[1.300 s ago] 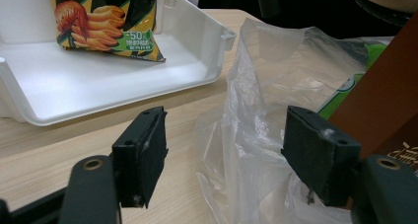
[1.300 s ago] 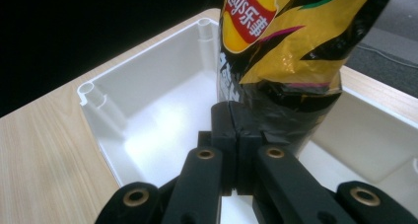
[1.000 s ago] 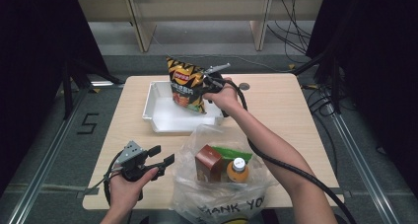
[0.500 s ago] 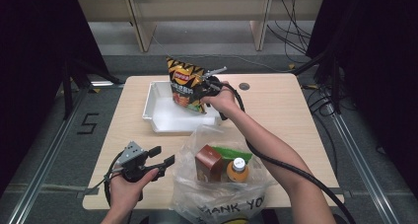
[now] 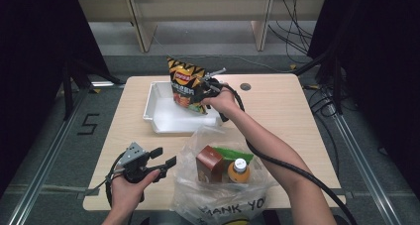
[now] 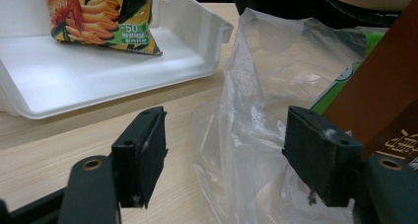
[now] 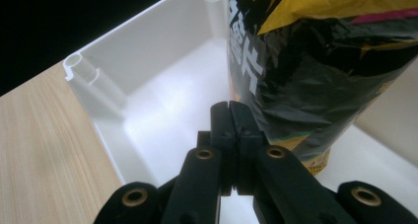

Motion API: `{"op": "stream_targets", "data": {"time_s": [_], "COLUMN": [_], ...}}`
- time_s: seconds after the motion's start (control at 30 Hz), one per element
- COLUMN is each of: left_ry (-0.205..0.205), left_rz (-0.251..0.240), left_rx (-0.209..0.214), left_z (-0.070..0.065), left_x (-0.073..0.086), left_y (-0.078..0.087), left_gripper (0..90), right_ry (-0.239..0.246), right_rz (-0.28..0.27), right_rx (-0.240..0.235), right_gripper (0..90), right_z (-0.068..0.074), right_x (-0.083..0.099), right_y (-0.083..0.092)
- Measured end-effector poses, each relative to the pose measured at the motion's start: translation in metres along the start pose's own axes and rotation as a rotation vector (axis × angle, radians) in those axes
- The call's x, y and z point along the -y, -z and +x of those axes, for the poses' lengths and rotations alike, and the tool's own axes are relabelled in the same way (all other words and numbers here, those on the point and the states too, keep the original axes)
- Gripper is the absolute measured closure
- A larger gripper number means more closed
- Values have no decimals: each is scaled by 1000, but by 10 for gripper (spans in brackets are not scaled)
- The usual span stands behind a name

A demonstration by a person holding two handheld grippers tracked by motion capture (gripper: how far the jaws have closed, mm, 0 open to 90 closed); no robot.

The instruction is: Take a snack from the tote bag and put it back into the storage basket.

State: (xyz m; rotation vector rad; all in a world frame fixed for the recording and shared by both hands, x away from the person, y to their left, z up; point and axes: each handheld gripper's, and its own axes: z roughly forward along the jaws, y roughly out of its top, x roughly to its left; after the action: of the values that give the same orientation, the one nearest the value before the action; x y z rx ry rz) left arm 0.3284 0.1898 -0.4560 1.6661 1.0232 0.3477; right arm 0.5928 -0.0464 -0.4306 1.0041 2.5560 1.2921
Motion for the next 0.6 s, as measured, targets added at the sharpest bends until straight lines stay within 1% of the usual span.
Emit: {"op": "stream_targets", "data": {"time_s": [0.03,0.07,0.1,0.13,0.2,0.23,0.27,0.3,0.33,0.37,0.4,0.43,0.47,0.5,0.53,0.57,0.6], "left_ry": [-10,-11,-12,-10,-13,-13,-13,-13,-12,-14,-10,-5,-14,-20,-20,-20,-18], "left_rz": [0,5,5,1,1,1,3,4,2,5,5,4,3,3,4,4,3], "left_rx": [4,-6,-5,1,-3,-3,-5,-5,3,-2,-2,-6,-5,1,1,0,0], "left_z": [0,-1,-1,-1,-1,-1,-1,-1,-1,-1,-2,-2,-2,-2,-2,-2,-2], "left_x": [0,-1,-1,-1,-1,-1,-1,-1,-1,-1,-1,-1,-1,-2,-2,-2,-2], "left_y": [0,1,1,1,1,1,1,1,0,1,0,0,0,0,0,0,0], "left_gripper": [319,319,319,319,318,318,318,318,317,317,317,318,317,318,317,318,318], "right_ry": [7,-4,-6,26,28,3,16,27,19,19,31,-11,15,25,40,21,22], "right_rz": [10,9,15,34,30,7,21,10,35,40,44,-8,35,36,47,41,43], "right_rx": [10,19,18,30,33,30,22,26,26,29,33,38,32,49,53,41,42], "right_gripper": [900,900,900,900,900,900,900,900,900,898,898,898,898,898,898,899,898], "right_z": [0,1,1,-2,-2,0,0,-1,-1,-2,-4,0,-2,-3,-4,-2,-3], "right_x": [0,0,-1,0,0,0,1,1,1,2,3,4,3,4,5,4,4], "right_y": [1,0,-1,1,-1,-4,-4,-5,-4,-4,-4,-8,-5,-5,-5,-5,-6]}}
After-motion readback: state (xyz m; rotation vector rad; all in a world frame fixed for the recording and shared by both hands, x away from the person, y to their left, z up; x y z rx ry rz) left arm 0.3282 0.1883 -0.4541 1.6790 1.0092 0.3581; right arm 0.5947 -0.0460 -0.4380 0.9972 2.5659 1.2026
